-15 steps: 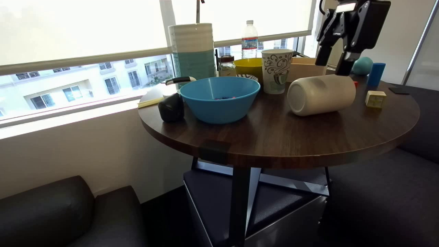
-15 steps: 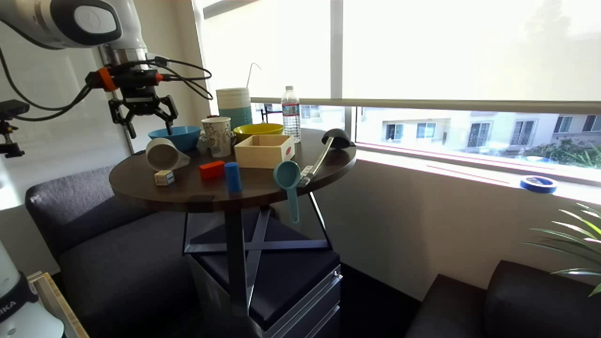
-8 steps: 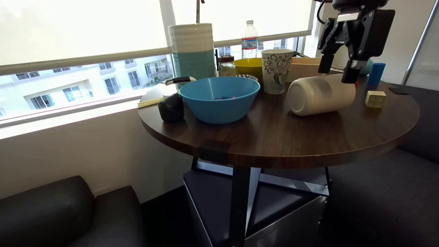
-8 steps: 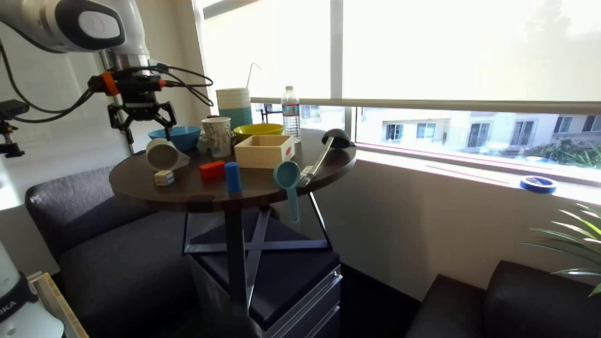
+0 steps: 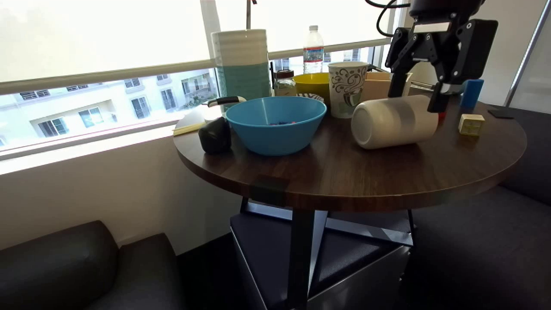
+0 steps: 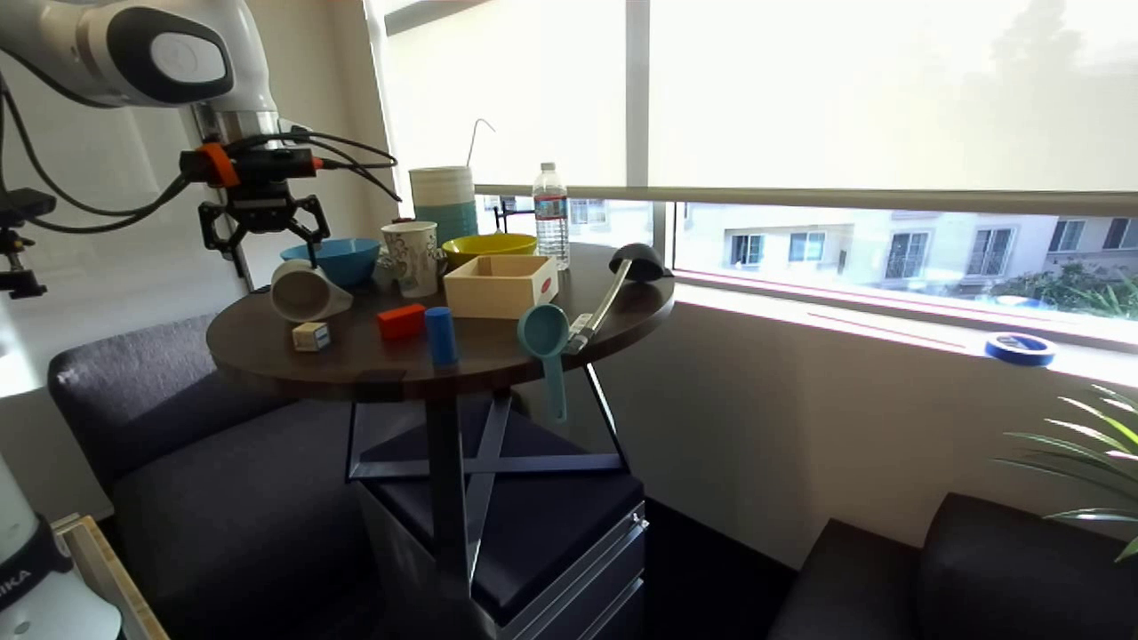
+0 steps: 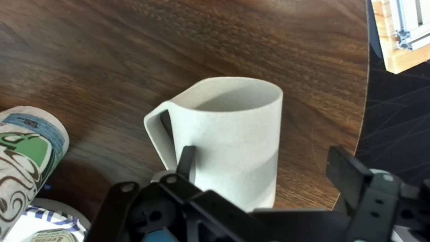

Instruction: Put the beige cup upside down

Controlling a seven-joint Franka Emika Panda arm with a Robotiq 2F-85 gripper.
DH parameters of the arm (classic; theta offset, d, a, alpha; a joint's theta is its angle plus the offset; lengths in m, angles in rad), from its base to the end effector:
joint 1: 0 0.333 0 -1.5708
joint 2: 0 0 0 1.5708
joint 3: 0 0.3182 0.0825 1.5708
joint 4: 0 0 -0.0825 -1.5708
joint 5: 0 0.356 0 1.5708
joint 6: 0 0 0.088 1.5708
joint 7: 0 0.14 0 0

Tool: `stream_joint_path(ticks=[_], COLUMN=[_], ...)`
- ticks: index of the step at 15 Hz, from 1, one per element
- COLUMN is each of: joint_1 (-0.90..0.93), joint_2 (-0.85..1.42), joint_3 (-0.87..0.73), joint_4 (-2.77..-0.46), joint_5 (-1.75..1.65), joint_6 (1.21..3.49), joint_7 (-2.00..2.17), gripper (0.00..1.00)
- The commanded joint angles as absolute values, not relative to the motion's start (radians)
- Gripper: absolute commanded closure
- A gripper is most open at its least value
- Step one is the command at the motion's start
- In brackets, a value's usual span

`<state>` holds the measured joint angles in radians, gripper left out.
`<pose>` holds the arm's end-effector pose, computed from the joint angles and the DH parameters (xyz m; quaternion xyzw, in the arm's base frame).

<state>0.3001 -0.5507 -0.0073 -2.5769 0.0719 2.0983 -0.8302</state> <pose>0.3409 0.1085 0.4317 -0.8541 -0.5178 -0.0436 0.0229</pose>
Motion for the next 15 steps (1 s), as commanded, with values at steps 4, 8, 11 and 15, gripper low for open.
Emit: stream_joint_path(ticks=[4, 8, 11, 15], joint_1=[0.303, 0.326, 0.327, 0.326], joint_2=[-0.497, -0.460, -0.443, -0.430], joint_3=[-0.023, -0.037, -0.040, -0.042], joint_4=[-2.589, -2.588, -2.586, -2.585], joint_5=[0.113, 0.175, 0.219, 0.272], joint_6=[2.238, 2.295, 2.297, 2.292], joint_7=[-0.870, -0.904, -0.934, -0.981], gripper=[0.00, 0.00, 0.00, 0.00])
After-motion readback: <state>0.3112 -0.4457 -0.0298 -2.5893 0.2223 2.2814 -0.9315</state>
